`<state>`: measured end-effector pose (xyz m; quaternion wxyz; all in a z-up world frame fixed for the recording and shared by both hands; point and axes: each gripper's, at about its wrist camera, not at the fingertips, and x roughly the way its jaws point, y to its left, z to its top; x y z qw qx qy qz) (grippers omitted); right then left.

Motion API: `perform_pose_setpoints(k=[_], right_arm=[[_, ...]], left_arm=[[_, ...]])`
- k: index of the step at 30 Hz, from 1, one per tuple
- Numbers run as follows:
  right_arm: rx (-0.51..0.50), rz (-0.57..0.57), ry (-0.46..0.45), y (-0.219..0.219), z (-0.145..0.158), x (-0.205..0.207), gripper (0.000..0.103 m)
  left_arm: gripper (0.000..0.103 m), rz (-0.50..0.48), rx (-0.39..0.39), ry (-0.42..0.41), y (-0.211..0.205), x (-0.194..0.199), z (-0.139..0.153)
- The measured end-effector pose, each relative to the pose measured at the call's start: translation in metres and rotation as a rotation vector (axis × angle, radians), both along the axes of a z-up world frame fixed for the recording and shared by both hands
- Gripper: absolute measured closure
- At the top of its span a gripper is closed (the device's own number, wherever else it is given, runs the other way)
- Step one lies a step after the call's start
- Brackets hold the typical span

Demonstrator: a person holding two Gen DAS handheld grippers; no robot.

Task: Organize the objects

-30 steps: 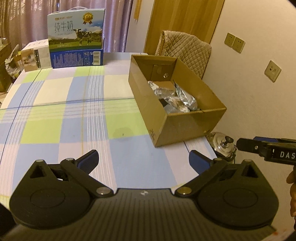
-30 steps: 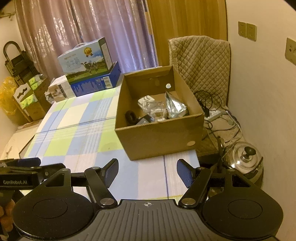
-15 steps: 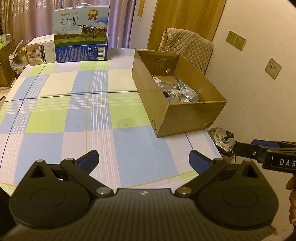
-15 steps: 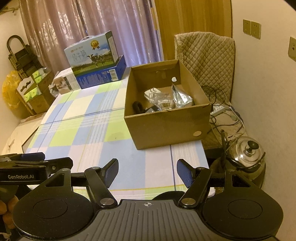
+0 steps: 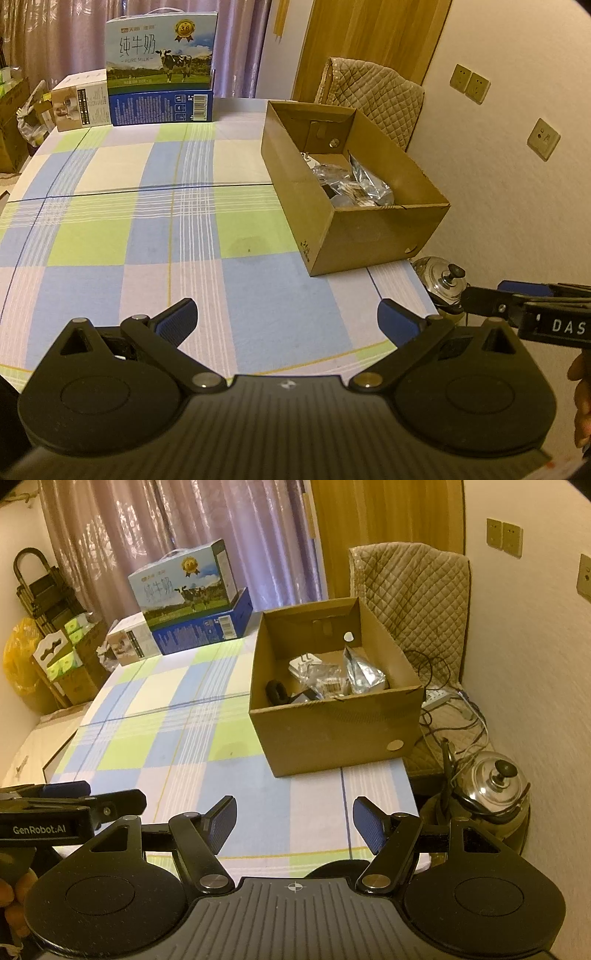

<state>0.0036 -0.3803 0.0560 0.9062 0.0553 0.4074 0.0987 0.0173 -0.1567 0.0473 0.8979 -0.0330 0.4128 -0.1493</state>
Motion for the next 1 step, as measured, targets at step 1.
perform_pose_setpoints(k=[1], right_arm=[[0.001,0.000,-0.001,0.0003,0.0000,-0.0001,0.036]], left_arm=[[0.001,0.003,-0.003,-0.003,0.0004,-0.0005,0.0003]])
